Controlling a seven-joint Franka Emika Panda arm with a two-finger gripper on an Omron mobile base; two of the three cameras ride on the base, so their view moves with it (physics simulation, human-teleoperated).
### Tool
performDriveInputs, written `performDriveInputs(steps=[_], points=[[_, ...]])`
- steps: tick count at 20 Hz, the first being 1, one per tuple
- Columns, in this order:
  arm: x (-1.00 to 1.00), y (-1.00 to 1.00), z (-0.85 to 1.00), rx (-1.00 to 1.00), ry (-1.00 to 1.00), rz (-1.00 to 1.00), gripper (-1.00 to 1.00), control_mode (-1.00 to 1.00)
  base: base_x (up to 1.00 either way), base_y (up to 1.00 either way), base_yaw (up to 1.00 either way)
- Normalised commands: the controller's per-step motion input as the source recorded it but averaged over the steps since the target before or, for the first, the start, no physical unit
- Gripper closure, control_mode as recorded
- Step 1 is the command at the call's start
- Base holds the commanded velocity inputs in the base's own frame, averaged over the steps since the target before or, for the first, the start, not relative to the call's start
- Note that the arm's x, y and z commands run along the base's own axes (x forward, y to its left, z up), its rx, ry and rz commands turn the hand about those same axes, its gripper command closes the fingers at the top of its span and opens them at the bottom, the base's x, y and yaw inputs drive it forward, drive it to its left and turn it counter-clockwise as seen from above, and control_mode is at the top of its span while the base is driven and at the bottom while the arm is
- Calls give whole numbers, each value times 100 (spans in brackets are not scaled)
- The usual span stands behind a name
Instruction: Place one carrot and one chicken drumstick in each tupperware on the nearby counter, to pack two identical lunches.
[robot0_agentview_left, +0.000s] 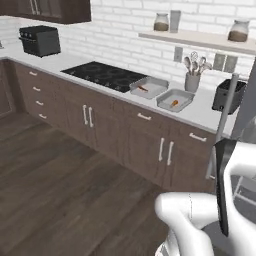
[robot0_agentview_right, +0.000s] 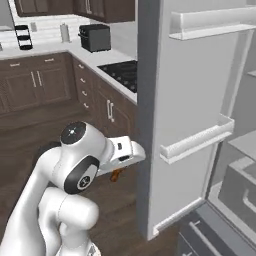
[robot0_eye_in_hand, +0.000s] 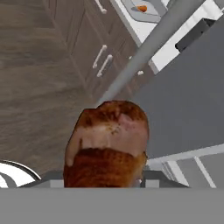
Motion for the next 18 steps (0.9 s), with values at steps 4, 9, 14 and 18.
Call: performDriveInputs(steps=[4,9,14,18], points=[[0,0,0,0,0,0,100,100,-20,100,71],[0,0,0,0,0,0,100,100,80,93,35],[0,0,0,0,0,0,100,100,100,27,4],[0,0,0,0,0,0,100,100,100,-6,1]])
